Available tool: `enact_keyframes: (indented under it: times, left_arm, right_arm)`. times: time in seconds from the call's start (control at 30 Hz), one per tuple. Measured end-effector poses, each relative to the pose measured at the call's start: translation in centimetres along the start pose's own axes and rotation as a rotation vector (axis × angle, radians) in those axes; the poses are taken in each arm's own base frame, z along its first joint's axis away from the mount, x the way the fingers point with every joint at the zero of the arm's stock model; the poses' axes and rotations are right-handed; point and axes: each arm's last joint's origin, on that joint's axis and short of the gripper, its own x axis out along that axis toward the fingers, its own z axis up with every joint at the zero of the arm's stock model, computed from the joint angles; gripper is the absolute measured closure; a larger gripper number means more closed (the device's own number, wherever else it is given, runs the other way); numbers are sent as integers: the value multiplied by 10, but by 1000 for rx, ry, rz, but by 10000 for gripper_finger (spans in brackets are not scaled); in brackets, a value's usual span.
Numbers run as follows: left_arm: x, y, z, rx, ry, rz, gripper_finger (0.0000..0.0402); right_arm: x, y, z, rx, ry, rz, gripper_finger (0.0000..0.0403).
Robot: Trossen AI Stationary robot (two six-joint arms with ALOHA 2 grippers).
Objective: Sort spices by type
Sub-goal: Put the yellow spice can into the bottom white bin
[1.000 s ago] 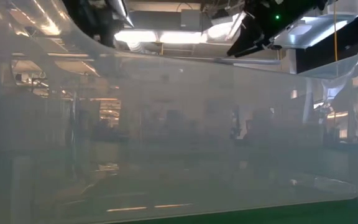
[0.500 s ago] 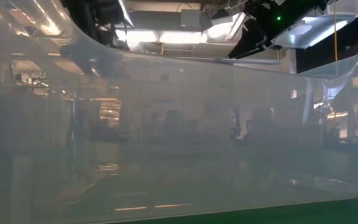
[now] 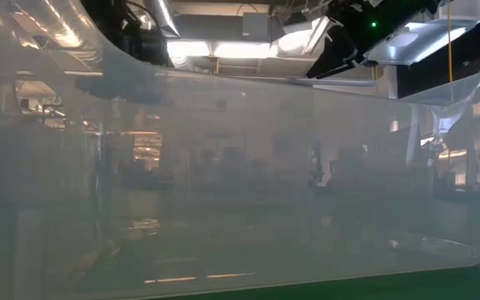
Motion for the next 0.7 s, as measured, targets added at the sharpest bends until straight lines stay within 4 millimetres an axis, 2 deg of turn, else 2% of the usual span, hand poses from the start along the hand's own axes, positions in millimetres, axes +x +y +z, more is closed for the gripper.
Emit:
enact_keyframes:
  times: [0.17,0.43,0.7]
  left_arm:
    - [14,2,3,2,59,11,149]
    - [26,6,6,-17,127,-23,149]
    - [41,2,7,0,182,-19,149]
  right_arm:
    - [0,0,0,0,0,0,104]
    - [0,1,0,-2,-2,19,104]
    - [0,1,0,-4,-3,19,104]
